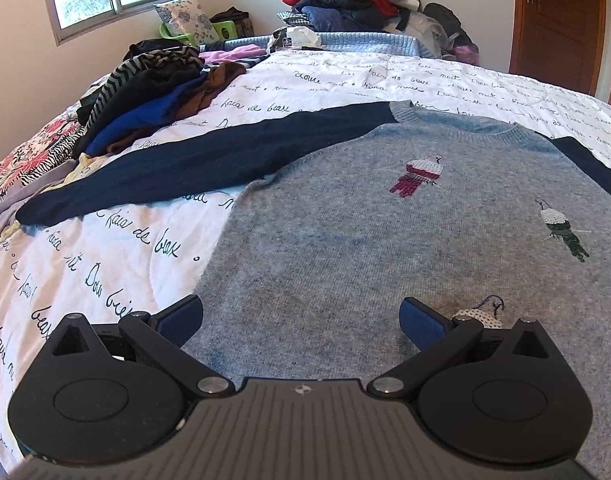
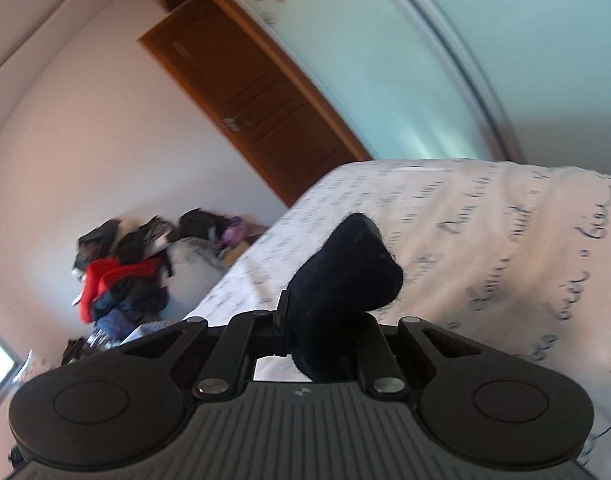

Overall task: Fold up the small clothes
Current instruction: 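Lift the navy sleeve and carry it across the sweater body with the right gripper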

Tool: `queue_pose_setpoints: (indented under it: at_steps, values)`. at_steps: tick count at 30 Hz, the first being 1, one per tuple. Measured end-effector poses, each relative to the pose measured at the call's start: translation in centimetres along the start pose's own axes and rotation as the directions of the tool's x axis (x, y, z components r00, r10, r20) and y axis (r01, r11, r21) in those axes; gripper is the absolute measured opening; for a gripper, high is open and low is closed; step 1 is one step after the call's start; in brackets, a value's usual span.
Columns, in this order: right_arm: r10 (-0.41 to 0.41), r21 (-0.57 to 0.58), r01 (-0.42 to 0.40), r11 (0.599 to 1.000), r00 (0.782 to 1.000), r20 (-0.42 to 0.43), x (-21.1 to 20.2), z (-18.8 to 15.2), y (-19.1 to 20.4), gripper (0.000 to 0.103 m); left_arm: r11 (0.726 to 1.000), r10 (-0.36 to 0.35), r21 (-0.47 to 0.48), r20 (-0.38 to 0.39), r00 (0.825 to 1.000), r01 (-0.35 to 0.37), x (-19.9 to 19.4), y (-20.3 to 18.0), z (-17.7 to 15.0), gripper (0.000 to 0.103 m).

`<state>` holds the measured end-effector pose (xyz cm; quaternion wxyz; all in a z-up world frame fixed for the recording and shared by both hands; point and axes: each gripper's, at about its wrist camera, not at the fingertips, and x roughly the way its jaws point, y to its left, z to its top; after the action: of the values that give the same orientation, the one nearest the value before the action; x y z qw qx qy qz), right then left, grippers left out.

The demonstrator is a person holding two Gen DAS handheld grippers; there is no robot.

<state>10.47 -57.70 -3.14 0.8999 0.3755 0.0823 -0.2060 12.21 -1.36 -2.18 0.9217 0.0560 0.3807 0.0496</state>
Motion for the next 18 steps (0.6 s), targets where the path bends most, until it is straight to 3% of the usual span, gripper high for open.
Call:
queue_pose_setpoints:
  at_steps: [8,18]
  values:
    - [0.166,-0.119,-0.179,0.977,0.979,-0.115,-0.5,-4.1,8.9,0.010,1.000,0.003,-0.007,-0.001,1.000,-0.003,0.5,1.3,-0.2,0.103]
    - [0.233,-0.290,-0.306,0.907,0.937,-0.259,-0.7,-10.3,19.5,0.011,1.000,0.005,-0.014,0.072,0.997,-0.004,0.2,3.4,-0.3,0.103]
